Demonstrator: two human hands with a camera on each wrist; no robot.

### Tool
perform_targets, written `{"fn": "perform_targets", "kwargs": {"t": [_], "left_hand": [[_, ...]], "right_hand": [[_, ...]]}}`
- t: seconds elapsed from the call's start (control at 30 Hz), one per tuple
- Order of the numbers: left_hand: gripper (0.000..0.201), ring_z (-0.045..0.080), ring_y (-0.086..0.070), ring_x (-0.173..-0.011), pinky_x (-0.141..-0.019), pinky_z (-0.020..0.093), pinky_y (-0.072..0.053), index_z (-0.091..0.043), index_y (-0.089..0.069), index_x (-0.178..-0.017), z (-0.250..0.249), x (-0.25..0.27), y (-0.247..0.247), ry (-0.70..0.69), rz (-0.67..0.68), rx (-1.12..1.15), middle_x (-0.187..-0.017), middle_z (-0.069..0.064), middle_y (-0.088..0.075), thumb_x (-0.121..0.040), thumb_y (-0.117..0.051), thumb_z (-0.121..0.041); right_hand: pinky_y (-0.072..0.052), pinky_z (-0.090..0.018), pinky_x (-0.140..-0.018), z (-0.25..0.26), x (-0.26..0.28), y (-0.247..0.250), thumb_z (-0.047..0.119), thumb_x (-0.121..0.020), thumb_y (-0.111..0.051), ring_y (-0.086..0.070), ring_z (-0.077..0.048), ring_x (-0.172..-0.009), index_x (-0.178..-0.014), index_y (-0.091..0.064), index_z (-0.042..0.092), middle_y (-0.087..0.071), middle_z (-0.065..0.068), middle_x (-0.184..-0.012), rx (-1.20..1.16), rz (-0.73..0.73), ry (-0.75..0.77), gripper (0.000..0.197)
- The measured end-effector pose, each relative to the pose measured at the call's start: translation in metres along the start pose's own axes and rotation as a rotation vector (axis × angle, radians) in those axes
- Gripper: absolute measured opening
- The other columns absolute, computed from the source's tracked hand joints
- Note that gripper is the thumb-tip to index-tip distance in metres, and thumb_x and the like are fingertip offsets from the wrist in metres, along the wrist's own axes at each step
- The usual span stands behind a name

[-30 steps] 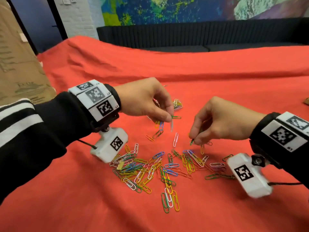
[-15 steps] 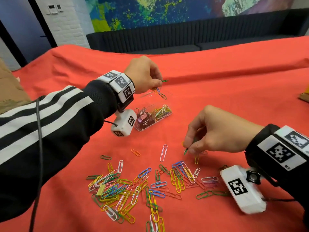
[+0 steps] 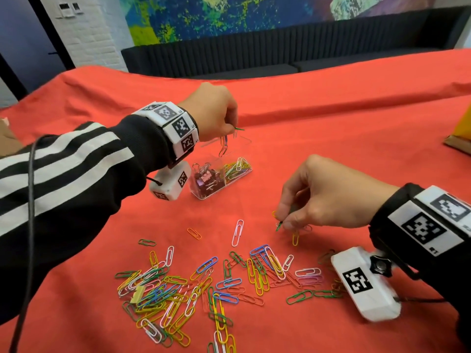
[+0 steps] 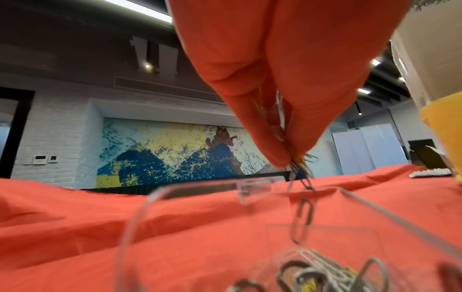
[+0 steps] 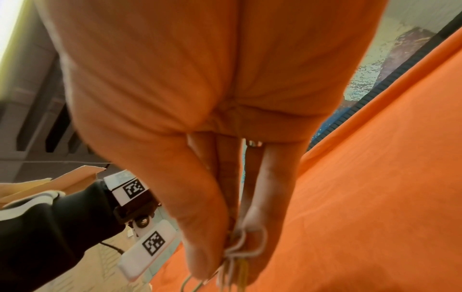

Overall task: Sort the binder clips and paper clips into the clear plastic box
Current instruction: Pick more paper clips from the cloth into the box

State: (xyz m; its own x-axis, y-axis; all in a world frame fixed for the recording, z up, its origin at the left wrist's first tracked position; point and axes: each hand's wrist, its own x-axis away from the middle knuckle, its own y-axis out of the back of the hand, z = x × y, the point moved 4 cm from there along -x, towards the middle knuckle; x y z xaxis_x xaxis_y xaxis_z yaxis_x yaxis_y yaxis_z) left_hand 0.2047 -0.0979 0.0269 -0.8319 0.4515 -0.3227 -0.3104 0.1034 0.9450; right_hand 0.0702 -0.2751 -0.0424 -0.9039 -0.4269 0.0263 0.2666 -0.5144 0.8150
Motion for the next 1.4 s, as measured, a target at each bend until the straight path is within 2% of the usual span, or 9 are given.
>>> {"fn": "perform_targets", "kwargs": {"t": [0.2, 0.33, 0.4, 0.5, 0.6, 0.83, 1.07, 1.2, 1.4], "left_hand": [[0.011, 0.016, -0.067, -0.072, -0.071, 0.029, -0.054, -0.018, -0.079, -0.082, -0.011, 0.005, -0.014, -0.013, 0.121, 0.012, -0.072, -0.004, -0.071, -0.079, -0.081, -0.029], [0.036, 0.024, -0.068, -0.082, -0.078, 0.035, -0.054, -0.020, -0.075, -0.088, -0.002, 0.005, -0.010, 0.004, 0.025, 0.059, -0.082, 0.000, -0.074, -0.089, -0.063, -0.054], [0.057, 0.023, -0.066, -0.090, -0.084, 0.036, -0.054, -0.022, -0.071, -0.096, 0.005, 0.008, -0.010, 0.048, 0.047, 0.046, -0.094, -0.001, -0.073, -0.079, -0.057, -0.075], [0.104, 0.023, -0.064, -0.106, -0.096, 0.037, -0.052, -0.021, -0.064, -0.118, 0.016, 0.019, -0.021, 0.157, 0.319, -0.058, -0.112, -0.005, -0.069, -0.049, -0.053, -0.098], [0.100, 0.020, -0.065, -0.099, -0.091, 0.033, -0.054, -0.024, -0.067, -0.114, 0.025, 0.026, -0.031, 0.207, 0.487, -0.090, -0.101, -0.009, -0.073, -0.040, -0.069, -0.090], [0.057, -0.005, -0.066, -0.067, -0.072, 0.023, -0.052, -0.030, -0.069, -0.097, 0.019, 0.044, -0.021, 0.080, 0.464, 0.141, -0.078, -0.020, -0.075, -0.051, -0.094, -0.051], [0.055, 0.002, -0.071, -0.075, -0.076, 0.028, -0.058, -0.035, -0.068, -0.099, -0.007, 0.071, -0.015, -0.063, 0.451, 0.258, -0.085, -0.015, -0.075, -0.052, -0.095, -0.043], [0.046, 0.009, -0.074, -0.080, -0.074, 0.032, -0.060, -0.054, -0.059, -0.078, -0.016, 0.074, -0.015, -0.091, 0.435, 0.291, -0.087, -0.015, -0.074, -0.053, -0.095, -0.040], [0.072, 0.004, -0.070, -0.098, -0.089, 0.030, -0.056, -0.035, -0.064, -0.117, -0.014, 0.077, -0.014, -0.100, 0.427, 0.255, -0.110, -0.017, -0.072, -0.053, -0.094, -0.050]], "right_hand": [[-0.051, -0.019, -0.059, 0.000, 0.001, 0.001, 0.018, -0.068, -0.089, -0.068, -0.002, -0.056, -0.074, -0.081, 0.024, -0.075, 0.008, -0.062, 0.010, -0.009, 0.001, 0.012], [-0.050, -0.018, -0.059, -0.001, 0.001, 0.002, 0.016, -0.068, -0.089, -0.071, -0.006, -0.058, -0.073, -0.080, 0.024, -0.075, 0.006, -0.062, -0.005, -0.008, 0.000, 0.012], [-0.054, -0.022, -0.063, 0.000, 0.001, 0.007, 0.015, -0.069, -0.088, -0.072, -0.006, -0.060, -0.073, -0.081, 0.023, -0.076, 0.007, -0.063, -0.017, -0.029, 0.008, 0.012], [-0.061, -0.034, -0.070, 0.002, 0.000, 0.021, 0.011, -0.070, -0.087, -0.075, -0.015, -0.065, -0.074, -0.081, 0.020, -0.077, 0.001, -0.065, -0.052, -0.096, 0.021, 0.012], [-0.062, -0.041, -0.075, 0.007, -0.002, 0.038, 0.009, -0.069, -0.088, -0.076, -0.022, -0.071, -0.073, -0.082, 0.018, -0.078, -0.002, -0.067, -0.090, -0.188, 0.042, 0.012], [-0.061, -0.035, -0.071, 0.038, -0.015, 0.062, 0.006, -0.070, -0.089, -0.076, -0.029, -0.077, -0.074, -0.081, 0.016, -0.078, -0.006, -0.071, -0.076, -0.296, 0.123, 0.013], [-0.059, -0.027, -0.066, 0.067, -0.037, 0.049, 0.010, -0.070, -0.087, -0.075, -0.016, -0.066, -0.073, -0.081, 0.022, -0.075, 0.002, -0.061, 0.100, -0.271, 0.133, 0.013], [-0.059, -0.023, -0.070, 0.069, -0.046, 0.030, 0.011, -0.070, -0.085, -0.073, -0.005, -0.067, -0.074, -0.082, 0.025, -0.075, 0.008, -0.062, 0.217, -0.244, 0.106, 0.015], [-0.057, -0.021, -0.070, 0.063, -0.051, 0.019, 0.008, -0.072, -0.076, -0.070, -0.005, -0.062, -0.064, -0.076, 0.034, -0.074, 0.008, -0.061, 0.283, -0.249, 0.093, 0.027]]}}
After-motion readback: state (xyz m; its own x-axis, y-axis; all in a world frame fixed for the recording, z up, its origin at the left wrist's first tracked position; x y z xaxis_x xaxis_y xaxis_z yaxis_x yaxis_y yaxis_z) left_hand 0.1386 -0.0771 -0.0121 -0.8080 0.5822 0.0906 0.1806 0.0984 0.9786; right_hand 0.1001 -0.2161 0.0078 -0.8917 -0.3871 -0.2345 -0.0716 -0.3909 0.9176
